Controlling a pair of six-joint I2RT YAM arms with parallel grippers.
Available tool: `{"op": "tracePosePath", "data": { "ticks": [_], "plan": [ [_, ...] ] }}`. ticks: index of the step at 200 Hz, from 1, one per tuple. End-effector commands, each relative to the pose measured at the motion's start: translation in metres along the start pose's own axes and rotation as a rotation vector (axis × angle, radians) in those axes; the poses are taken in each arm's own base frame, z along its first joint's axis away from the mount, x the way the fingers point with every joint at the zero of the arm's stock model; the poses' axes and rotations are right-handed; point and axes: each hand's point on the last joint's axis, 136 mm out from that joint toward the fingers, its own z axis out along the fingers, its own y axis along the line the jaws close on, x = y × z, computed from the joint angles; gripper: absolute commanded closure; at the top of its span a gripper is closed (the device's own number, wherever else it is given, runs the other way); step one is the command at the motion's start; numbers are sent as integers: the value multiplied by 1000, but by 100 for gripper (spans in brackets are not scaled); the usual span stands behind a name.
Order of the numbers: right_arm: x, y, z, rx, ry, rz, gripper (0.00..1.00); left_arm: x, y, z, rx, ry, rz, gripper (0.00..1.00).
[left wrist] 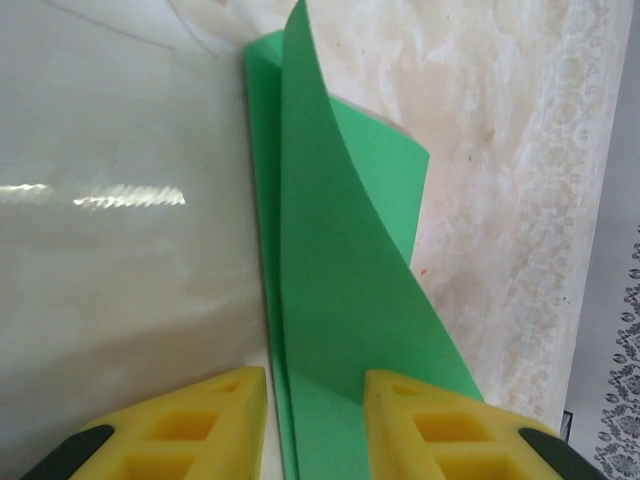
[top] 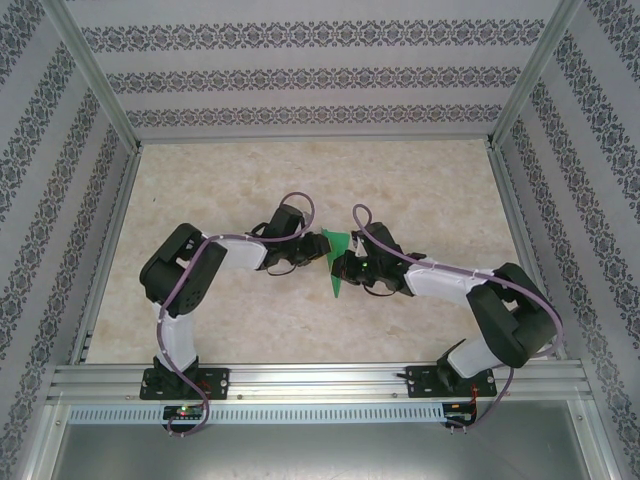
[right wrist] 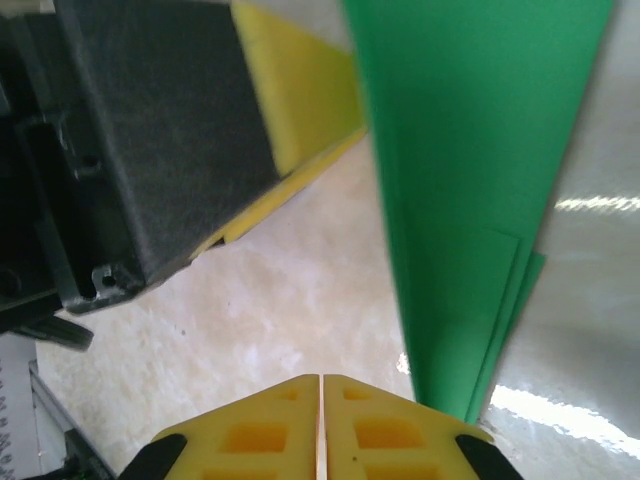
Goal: Fold a paper plane with a square sheet of paper (pick it up from the middle)
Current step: Fold the wing for the fifth time at the center of the table.
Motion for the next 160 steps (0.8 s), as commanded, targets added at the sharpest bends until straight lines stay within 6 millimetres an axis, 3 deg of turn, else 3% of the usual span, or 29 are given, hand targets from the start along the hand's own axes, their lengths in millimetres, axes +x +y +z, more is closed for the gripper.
{"op": "tracePosePath", "data": {
  "ticks": [1,21,57,83,110,137,160],
  "plan": [
    [-17,1,-21,59,-107,-31,88,-2,-13,-17,6,-40,14,67],
    [-15,3,-18,47,-64,-43,89,-6,-20,-25,17,-65,23,65],
    [-6,28,-3,-50,-21,-60,87,-14,-28,-34,29,-85,26,64],
    [-1,34,8,-50,9,-87,87,-15,-29,-34,33,-81,27,64],
    [3,33,15,-41,17,-78,88,-15,-26,-32,25,-77,24,64],
    [4,26,5,-8,-26,-95,86,-15,-30,-27,45,-60,25,65],
    [14,28,12,-26,39,-123,87,-14,-34,-21,68,-39,23,64]
  ]
}}
